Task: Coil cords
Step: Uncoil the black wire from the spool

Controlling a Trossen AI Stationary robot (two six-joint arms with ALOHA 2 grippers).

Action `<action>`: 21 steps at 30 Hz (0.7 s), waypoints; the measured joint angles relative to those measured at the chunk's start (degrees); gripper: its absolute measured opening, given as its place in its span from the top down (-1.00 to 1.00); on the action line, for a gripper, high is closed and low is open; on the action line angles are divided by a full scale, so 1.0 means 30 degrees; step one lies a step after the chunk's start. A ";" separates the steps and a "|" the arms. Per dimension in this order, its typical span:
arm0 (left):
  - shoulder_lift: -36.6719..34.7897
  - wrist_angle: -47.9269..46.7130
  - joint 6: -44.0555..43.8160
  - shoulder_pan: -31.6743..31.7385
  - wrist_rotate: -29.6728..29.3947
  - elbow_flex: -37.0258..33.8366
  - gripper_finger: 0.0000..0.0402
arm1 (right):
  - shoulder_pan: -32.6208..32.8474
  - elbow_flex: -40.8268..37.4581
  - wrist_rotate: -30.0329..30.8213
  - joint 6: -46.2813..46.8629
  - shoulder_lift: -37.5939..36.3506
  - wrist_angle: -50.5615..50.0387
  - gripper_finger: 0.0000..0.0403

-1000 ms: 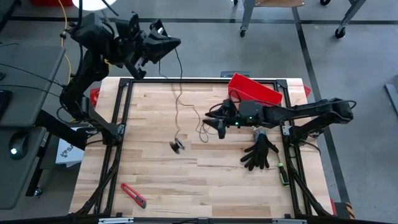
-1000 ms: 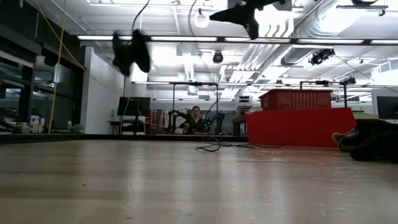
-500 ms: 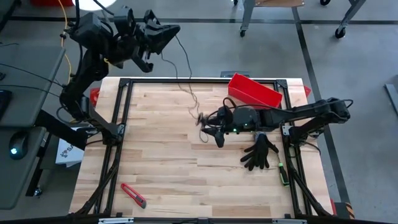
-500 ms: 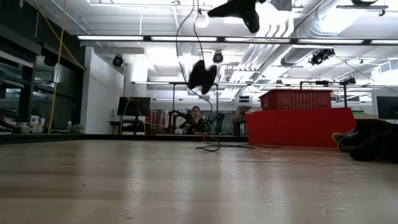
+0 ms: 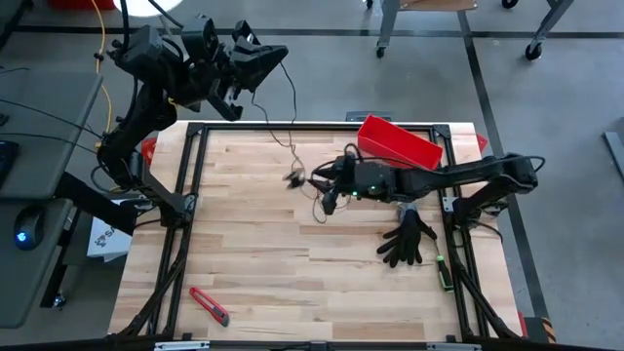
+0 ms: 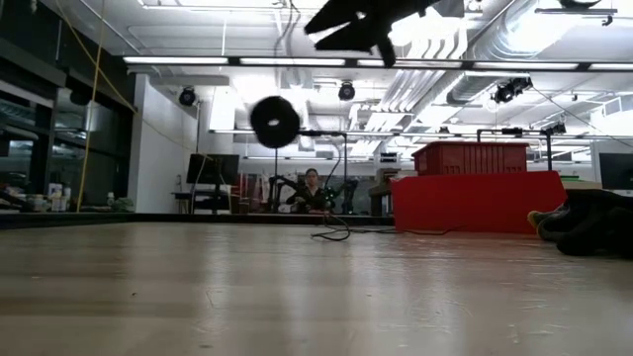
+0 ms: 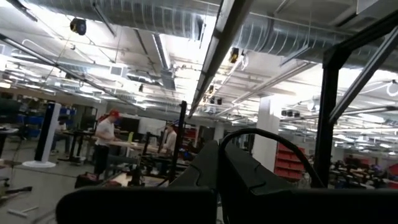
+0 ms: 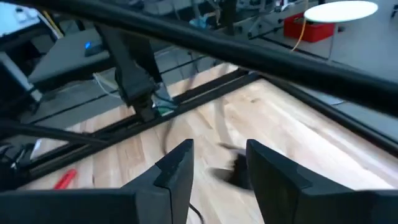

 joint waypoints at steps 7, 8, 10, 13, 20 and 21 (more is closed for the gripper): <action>-0.0007 0.0002 -0.0144 0.0000 0.0357 -0.0001 1.00 | 0.0010 -0.0036 0.0142 0.0648 0.1064 0.0343 0.22; -0.0002 0.0002 -0.0144 0.0000 0.0467 0.0005 1.00 | 0.0026 -0.0036 -0.0140 0.0652 0.1106 0.0481 0.22; -0.0007 0.0007 -0.0137 0.0000 0.0500 0.0006 1.00 | 0.0029 -0.0036 -0.0934 0.0655 0.1126 0.0546 0.21; -0.0007 0.0000 -0.0136 0.0000 0.0502 -0.0001 1.00 | 0.0036 -0.0036 -0.2012 0.0648 0.1126 0.0632 0.21; -0.0007 -0.0004 -0.0136 0.0000 0.0502 0.0002 1.00 | 0.0036 -0.0036 -0.3761 0.0655 0.1126 0.0669 0.21; -0.0007 -0.0028 -0.0131 0.0000 0.0502 -0.0001 1.00 | 0.0036 -0.0036 -0.3951 0.0657 0.1126 0.0675 0.21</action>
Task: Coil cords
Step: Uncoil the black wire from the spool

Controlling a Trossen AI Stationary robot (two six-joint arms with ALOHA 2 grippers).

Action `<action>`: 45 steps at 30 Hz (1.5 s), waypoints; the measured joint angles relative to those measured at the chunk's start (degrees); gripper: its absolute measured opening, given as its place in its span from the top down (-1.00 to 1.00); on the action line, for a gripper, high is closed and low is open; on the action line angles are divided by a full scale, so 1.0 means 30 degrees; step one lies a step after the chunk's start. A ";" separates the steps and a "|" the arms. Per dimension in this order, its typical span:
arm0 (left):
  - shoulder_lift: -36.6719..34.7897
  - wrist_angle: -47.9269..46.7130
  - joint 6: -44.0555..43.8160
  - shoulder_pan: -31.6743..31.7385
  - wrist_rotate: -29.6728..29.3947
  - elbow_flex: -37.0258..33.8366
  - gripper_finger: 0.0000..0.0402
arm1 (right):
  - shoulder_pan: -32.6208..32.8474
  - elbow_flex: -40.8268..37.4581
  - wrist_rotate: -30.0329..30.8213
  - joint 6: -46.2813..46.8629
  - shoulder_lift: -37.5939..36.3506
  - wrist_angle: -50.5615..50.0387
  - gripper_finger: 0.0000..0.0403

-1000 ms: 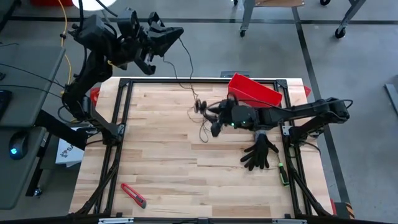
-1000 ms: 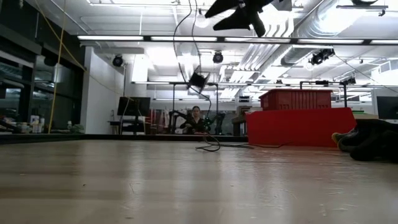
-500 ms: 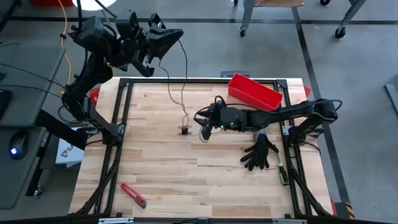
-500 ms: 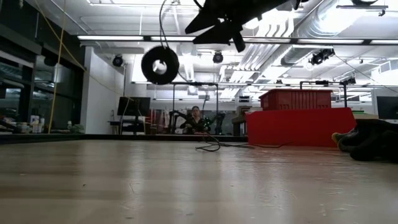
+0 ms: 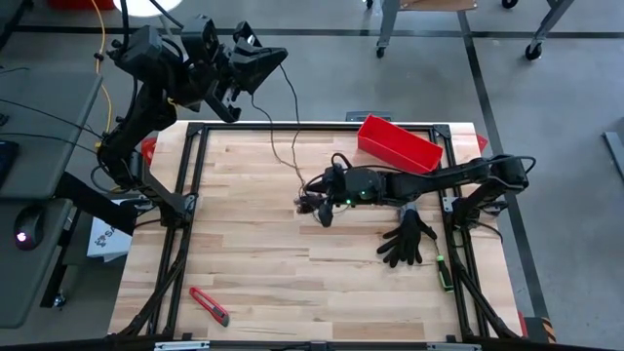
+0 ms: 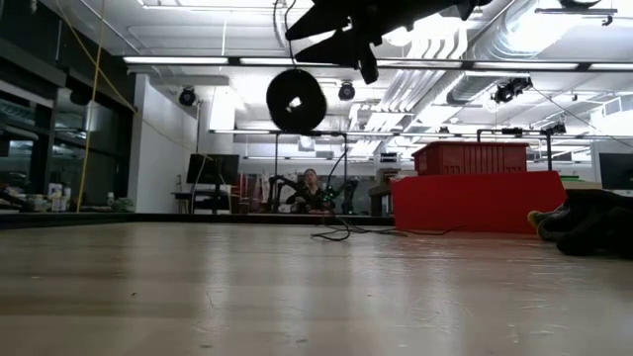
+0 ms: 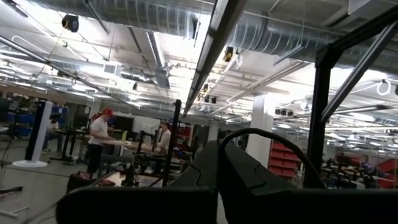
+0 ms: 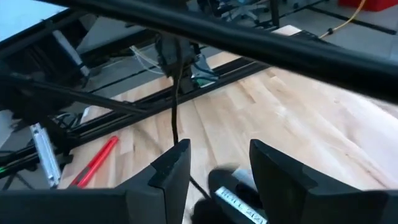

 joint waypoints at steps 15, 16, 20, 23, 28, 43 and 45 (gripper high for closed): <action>0.0000 -0.0125 -0.0013 0.0000 0.0000 0.0001 1.00 | -0.0036 0.0000 -0.0054 0.0007 -0.0007 0.0043 0.21; 0.0000 -0.0125 -0.0012 0.0000 -0.0006 0.0000 1.00 | -0.0036 0.0000 -0.0056 -0.0004 -0.0007 0.0038 0.21; 0.0000 -0.0141 -0.0013 0.0007 0.0000 0.0002 1.00 | -0.0036 0.0000 -0.0486 -0.0009 -0.0008 -0.0070 0.21; 0.0000 -0.0281 -0.0013 0.0000 0.0000 0.0007 1.00 | -0.0036 0.0000 -0.0600 -0.0002 -0.0029 -0.1028 0.21; 0.0000 -0.0365 -0.0241 -0.0007 0.0000 0.0003 1.00 | -0.0033 0.0000 -0.0319 0.0088 -0.0029 -0.1781 0.21; -0.0007 -0.0671 -0.0467 -0.0007 0.0000 0.0000 1.00 | -0.0147 0.0000 0.1434 -0.0534 -0.0029 -0.1692 0.22; -0.0007 -0.0671 -0.0472 -0.0007 0.0000 0.0000 1.00 | -0.0166 0.0000 0.1862 -0.0674 -0.0029 -0.1525 0.22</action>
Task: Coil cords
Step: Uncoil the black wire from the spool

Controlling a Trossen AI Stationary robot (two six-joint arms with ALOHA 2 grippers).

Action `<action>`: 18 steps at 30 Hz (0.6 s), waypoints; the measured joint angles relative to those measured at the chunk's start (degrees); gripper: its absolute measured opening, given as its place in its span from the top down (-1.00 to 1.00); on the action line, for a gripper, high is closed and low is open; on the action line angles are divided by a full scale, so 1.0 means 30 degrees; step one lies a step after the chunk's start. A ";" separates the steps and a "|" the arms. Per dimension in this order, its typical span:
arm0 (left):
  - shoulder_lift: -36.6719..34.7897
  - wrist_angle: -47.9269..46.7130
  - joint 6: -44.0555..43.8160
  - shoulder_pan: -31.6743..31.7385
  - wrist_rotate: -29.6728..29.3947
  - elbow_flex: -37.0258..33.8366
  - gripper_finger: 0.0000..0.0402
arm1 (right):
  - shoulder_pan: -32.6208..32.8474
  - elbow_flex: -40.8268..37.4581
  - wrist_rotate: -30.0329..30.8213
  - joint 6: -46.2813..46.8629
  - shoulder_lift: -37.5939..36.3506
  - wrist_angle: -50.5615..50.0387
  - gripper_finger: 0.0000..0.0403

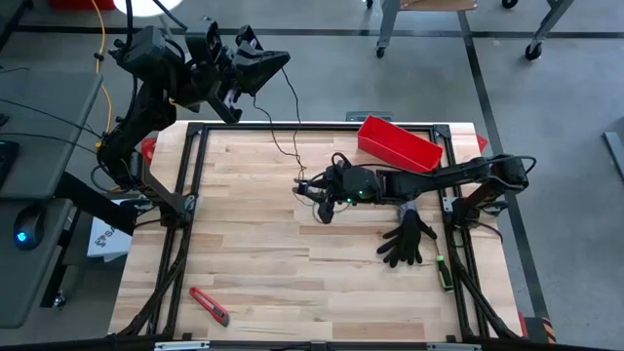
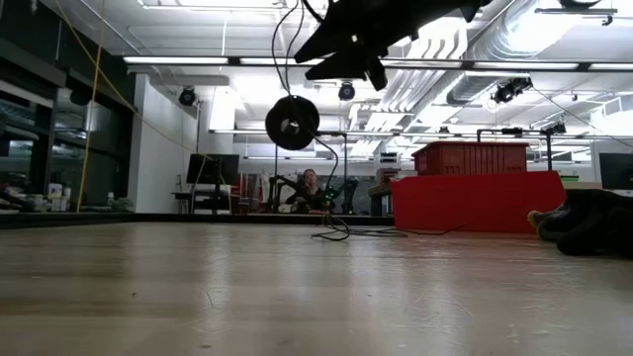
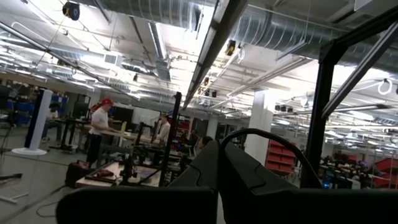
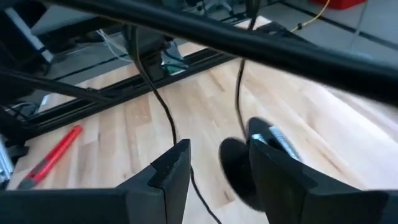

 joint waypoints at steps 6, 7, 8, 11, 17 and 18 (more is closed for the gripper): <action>0.0000 -0.0002 0.0000 -0.0007 0.0000 0.0005 1.00 | -0.0213 0.0000 -0.0635 -0.0394 0.0000 0.1175 0.22; 0.0000 0.0000 0.0000 -0.0007 0.0000 0.0004 1.00 | -0.0213 0.0000 -0.0735 -0.0508 0.0000 0.1285 0.22; 0.0000 -0.0007 0.0000 -0.0007 0.0000 0.0004 1.00 | -0.0211 0.0007 -0.0860 -0.0602 0.0000 0.1358 0.22; 0.0000 -0.0007 0.0000 -0.0007 0.0000 0.0001 1.00 | -0.0190 0.0001 -0.1042 -0.0654 0.0004 0.1258 0.22; 0.0000 -0.0007 0.0151 -0.0007 -0.0002 0.0007 1.00 | -0.0206 0.0000 -0.1859 -0.0386 0.0007 0.1271 0.22; 0.0000 -0.0007 0.0147 -0.0007 -0.0006 0.0000 1.00 | -0.0206 0.0003 -0.2147 -0.0339 0.0007 0.1271 0.22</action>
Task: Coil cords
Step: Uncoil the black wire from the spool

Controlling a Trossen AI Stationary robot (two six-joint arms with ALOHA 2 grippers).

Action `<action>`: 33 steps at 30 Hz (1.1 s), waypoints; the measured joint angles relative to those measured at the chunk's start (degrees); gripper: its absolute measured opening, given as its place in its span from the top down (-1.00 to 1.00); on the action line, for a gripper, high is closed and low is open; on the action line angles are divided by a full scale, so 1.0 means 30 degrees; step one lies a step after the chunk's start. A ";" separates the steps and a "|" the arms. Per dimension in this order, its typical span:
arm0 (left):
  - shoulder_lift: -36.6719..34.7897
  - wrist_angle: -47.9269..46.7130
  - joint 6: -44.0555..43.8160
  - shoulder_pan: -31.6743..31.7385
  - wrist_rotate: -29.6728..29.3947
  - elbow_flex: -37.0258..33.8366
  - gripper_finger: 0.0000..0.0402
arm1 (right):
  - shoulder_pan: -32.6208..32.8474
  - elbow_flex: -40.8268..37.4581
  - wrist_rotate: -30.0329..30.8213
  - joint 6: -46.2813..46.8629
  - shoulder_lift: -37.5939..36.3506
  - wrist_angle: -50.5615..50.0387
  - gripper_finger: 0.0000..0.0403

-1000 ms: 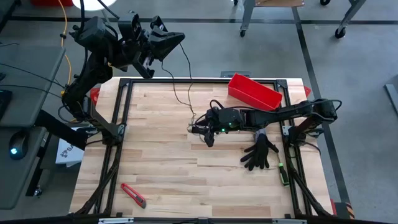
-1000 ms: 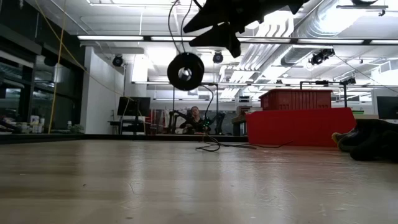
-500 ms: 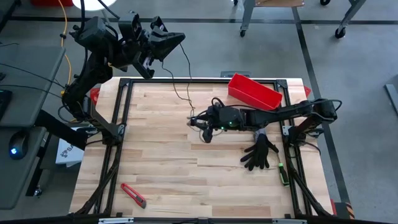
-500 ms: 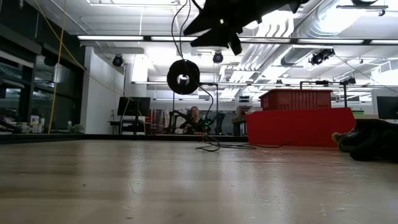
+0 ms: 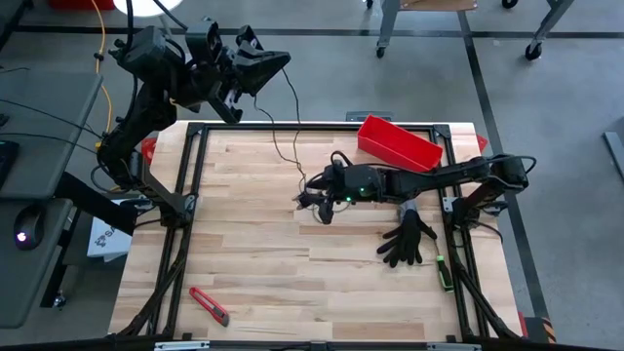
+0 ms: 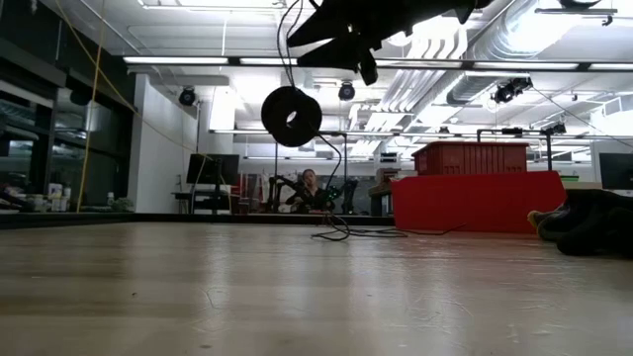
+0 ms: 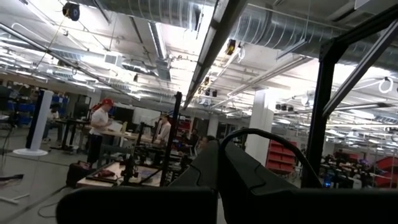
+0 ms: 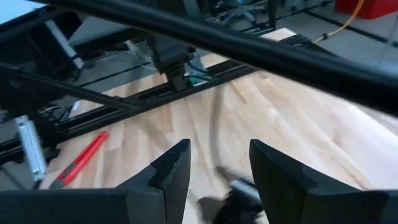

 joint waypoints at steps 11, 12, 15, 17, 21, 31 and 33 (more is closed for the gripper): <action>0.0000 0.0000 -0.0002 0.0000 0.0006 0.0004 1.00 | -0.0044 -0.0003 0.1218 -0.0589 0.0000 0.0008 0.22; 0.0000 0.0000 -0.0035 0.0000 0.0006 0.0001 1.00 | -0.0044 -0.0003 0.1265 -0.0677 0.0000 0.0015 0.22; 0.0000 0.0000 -0.0162 0.0000 0.0003 0.0005 1.00 | -0.0044 0.0004 0.1259 -0.0911 0.0000 0.0020 0.22; 0.0000 0.0000 -0.0162 0.0000 0.0002 0.0000 1.00 | -0.0044 0.0004 0.1251 -0.0938 0.0176 0.0390 0.22; 0.0000 -0.0007 -0.0169 0.0000 -0.0001 0.0000 1.00 | -0.0044 0.0004 0.1233 -0.0907 0.0958 0.1441 0.22; 0.0000 0.0000 -0.0169 0.0000 -0.0002 0.0007 1.00 | -0.0044 0.0004 0.1472 -0.0147 0.1392 0.1549 0.40; 0.0000 0.0000 -0.0176 0.0000 -0.0001 0.0007 1.00 | -0.0044 0.0004 0.1519 -0.0136 0.1560 0.2059 0.58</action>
